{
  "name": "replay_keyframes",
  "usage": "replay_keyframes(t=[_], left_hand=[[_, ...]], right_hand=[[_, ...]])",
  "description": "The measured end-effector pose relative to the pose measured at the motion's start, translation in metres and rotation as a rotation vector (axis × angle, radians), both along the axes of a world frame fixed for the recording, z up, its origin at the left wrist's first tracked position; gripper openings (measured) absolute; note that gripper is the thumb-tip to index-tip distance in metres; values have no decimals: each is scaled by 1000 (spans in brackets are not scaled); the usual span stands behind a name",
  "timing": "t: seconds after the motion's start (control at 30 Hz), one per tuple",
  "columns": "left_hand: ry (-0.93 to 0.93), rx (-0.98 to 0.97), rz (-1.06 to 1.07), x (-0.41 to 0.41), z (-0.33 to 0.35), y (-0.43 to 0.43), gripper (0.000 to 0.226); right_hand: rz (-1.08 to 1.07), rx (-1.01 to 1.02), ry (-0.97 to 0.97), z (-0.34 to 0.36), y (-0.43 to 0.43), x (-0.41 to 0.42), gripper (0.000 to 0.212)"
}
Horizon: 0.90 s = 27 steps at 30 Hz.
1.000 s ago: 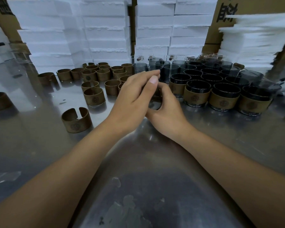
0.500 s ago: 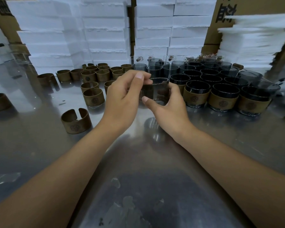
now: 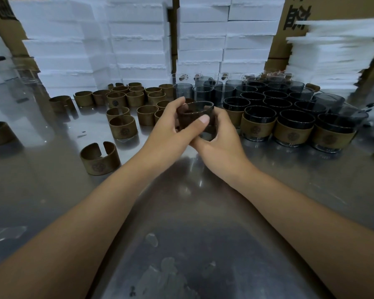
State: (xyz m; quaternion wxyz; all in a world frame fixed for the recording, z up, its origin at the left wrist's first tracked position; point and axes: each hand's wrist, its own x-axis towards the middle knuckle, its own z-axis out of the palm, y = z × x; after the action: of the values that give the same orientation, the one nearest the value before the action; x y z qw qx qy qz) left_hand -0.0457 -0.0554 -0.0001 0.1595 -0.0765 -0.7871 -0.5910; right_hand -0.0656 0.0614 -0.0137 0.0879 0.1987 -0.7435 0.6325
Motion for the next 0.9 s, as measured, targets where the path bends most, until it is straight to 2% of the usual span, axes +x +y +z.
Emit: replay_keyframes(t=[0.2, 0.33, 0.37, 0.47, 0.57, 0.7, 0.77, 0.9], left_hand=[[23, 129, 42, 0, 0, -1, 51], [64, 116, 112, 0, 2, -2, 54], [81, 104, 137, 0, 2, -3, 55], [120, 80, 180, 1, 1, -6, 61], [135, 24, 179, 1, 1, -4, 66], [161, -3, 134, 2, 0, 0, 68], [173, -16, 112, 3, -2, 3, 67], [176, -26, 81, 2, -7, 6, 62]], right_hand=[[32, -3, 40, 0, 0, 0, 59], [73, 80, 4, -1, -1, 0, 83], [63, 82, -16, -1, 0, -1, 82], [-16, -48, -95, 3, 2, -4, 51], [-89, -262, -256, 9, 4, -6, 23], [-90, -487, -460, 14, 6, -7, 19], [-55, -520, -510, 16, 6, -6, 11], [48, -612, -627, 17, 7, -4, 16]])
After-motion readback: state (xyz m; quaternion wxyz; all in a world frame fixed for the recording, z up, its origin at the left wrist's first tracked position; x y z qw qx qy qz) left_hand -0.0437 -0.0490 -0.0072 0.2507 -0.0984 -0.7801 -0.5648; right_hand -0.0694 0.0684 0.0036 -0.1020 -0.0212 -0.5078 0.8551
